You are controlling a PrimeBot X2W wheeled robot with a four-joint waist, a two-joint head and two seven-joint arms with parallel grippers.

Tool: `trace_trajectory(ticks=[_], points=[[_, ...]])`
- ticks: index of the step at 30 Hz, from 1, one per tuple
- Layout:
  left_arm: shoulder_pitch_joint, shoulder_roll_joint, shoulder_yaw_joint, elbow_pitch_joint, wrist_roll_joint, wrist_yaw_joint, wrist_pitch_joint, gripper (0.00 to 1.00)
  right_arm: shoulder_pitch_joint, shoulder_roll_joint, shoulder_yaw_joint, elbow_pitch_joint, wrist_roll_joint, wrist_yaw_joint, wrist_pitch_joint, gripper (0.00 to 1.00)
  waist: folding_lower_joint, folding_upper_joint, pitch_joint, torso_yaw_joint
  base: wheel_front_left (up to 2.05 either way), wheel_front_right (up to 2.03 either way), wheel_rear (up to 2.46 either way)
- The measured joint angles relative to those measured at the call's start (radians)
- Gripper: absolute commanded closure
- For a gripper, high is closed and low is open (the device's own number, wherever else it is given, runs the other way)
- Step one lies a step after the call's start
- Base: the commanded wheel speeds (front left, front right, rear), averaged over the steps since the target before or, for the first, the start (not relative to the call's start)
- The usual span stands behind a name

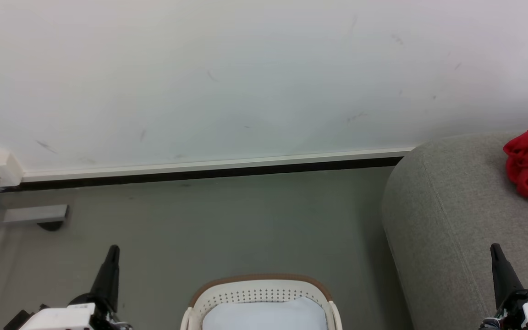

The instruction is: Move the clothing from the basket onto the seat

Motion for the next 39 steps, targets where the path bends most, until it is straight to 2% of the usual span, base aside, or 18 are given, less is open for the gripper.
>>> trace_trajectory(ticks=[39], points=[[0.000, 0.000, 0.000, 0.000, 0.000, 0.000, 0.000, 1.00, 0.000, 0.000, 0.000, 0.000, 0.000, 0.000, 0.000, 1.00, 0.0000, -0.0001, 0.000, 0.000, 0.00, 0.00, 0.00]])
